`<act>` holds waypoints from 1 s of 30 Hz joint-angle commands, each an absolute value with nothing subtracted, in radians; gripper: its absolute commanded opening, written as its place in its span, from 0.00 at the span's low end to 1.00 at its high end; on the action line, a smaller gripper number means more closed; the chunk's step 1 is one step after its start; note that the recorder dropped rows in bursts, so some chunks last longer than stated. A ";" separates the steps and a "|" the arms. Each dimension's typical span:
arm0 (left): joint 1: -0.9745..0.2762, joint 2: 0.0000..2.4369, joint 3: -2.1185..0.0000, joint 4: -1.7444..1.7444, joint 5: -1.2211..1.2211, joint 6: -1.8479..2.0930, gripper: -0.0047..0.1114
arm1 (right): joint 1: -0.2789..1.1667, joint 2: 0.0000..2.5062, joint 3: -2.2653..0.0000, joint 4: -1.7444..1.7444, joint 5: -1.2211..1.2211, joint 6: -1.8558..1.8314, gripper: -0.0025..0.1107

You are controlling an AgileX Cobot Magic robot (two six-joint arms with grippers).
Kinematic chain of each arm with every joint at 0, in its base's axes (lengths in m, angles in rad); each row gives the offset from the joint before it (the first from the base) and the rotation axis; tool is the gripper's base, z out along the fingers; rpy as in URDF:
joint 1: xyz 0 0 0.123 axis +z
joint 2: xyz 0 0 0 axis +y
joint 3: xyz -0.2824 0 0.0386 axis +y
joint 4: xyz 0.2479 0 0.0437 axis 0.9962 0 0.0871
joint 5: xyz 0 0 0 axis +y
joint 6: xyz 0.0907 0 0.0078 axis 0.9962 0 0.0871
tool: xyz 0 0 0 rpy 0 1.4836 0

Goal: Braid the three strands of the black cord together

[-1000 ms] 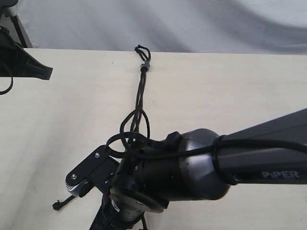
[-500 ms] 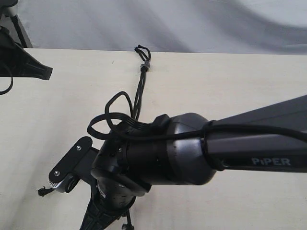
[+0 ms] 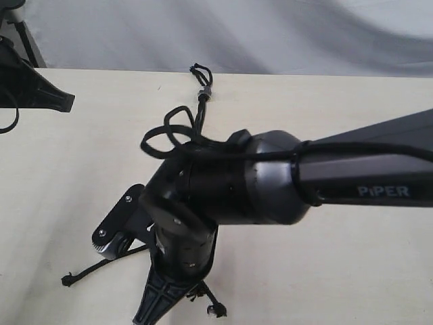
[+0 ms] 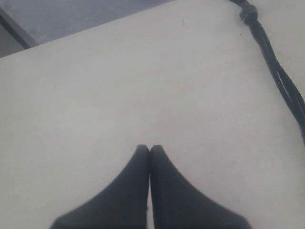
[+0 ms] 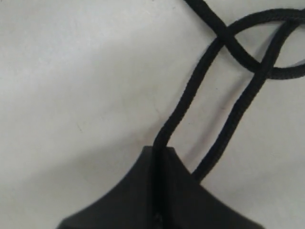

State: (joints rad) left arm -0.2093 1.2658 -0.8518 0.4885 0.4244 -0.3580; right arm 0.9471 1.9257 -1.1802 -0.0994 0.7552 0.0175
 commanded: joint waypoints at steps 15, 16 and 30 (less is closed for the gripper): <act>-0.208 1.257 -0.845 0.481 0.418 -0.361 0.04 | 0.708 1.875 -1.185 0.098 0.688 -0.364 0.02; -0.208 1.257 -0.845 0.481 0.418 -0.361 0.04 | 0.708 1.883 -1.185 0.096 0.683 -0.364 0.02; -0.208 1.257 -0.845 0.481 0.418 -0.361 0.04 | 0.713 1.995 -1.185 0.125 0.730 -0.364 0.02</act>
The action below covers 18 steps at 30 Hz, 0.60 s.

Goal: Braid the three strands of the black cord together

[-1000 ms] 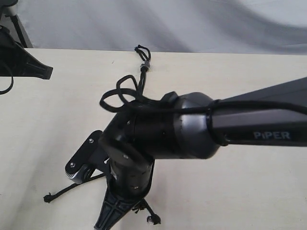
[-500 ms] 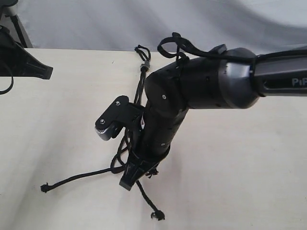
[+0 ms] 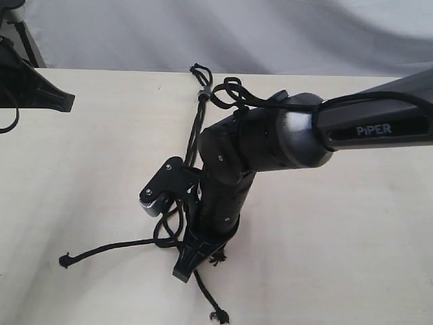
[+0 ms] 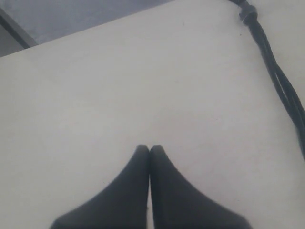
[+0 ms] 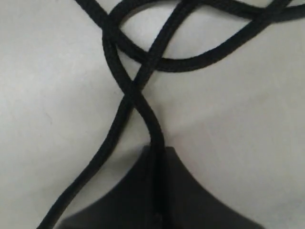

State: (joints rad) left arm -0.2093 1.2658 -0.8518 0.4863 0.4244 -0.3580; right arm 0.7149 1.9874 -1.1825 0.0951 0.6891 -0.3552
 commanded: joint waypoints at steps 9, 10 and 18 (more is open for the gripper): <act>-0.208 1.257 -0.845 0.481 0.416 -0.361 0.04 | 0.872 1.995 -1.185 0.182 0.794 -0.418 0.02; -0.208 1.257 -0.845 0.481 0.416 -0.361 0.04 | 0.884 1.993 -1.185 0.182 0.792 -0.435 0.02; -0.208 1.257 -0.845 0.481 0.418 -0.363 0.04 | 0.833 1.939 -1.185 0.110 0.758 -0.434 0.02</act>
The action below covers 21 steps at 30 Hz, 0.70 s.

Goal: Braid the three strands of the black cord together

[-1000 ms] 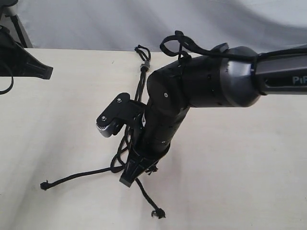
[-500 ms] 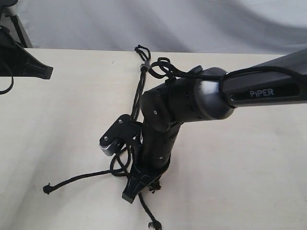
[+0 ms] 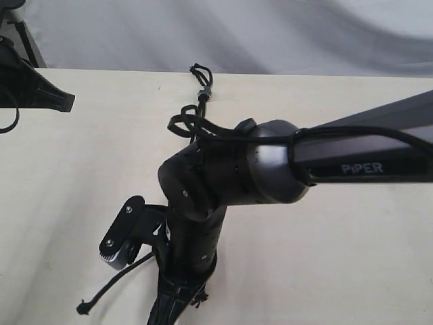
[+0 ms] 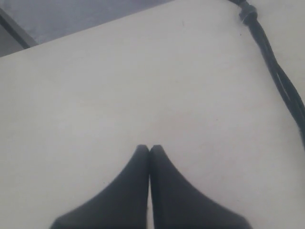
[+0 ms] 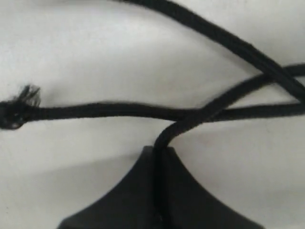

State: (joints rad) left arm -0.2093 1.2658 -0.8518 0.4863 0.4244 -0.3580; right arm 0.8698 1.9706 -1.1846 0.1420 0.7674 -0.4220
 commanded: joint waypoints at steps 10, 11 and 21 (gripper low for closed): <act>-0.208 1.257 -0.845 0.481 0.418 -0.363 0.04 | 0.786 1.938 -1.185 0.105 0.776 -0.432 0.02; -0.208 1.257 -0.845 0.481 0.418 -0.363 0.04 | 0.786 1.938 -1.185 0.105 0.776 -0.432 0.02; -0.208 1.257 -0.845 0.473 0.418 -0.363 0.04 | 0.786 1.938 -1.185 0.105 0.776 -0.432 0.02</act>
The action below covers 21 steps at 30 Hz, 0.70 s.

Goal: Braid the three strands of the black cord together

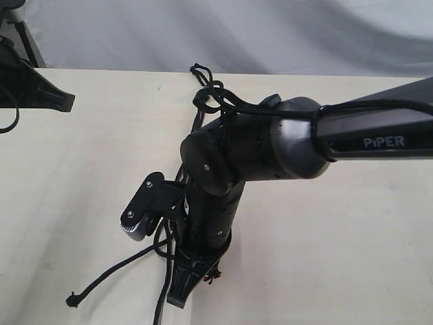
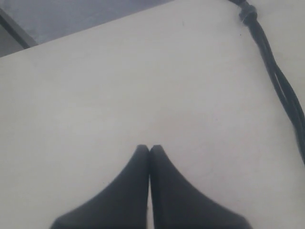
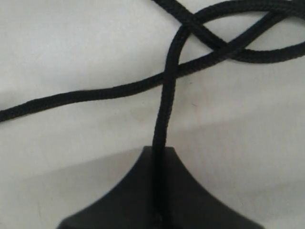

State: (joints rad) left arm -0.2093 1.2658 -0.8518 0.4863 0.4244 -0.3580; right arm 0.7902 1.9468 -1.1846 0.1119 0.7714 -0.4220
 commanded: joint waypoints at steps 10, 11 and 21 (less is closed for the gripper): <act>-0.208 1.257 -0.845 0.470 0.416 -0.360 0.04 | 0.786 1.938 -1.185 0.100 0.762 -0.432 0.36; -0.208 1.257 -0.845 0.470 0.416 -0.360 0.04 | 0.786 1.938 -1.185 0.100 0.762 -0.432 0.41; -0.208 1.257 -0.845 0.467 0.416 -0.360 0.04 | 0.786 1.911 -1.185 0.074 0.762 -0.434 0.60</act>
State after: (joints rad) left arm -0.2093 1.2658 -0.8518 0.4785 0.4244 -0.3580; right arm 0.7902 1.9418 -1.1846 0.0983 0.7678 -0.4220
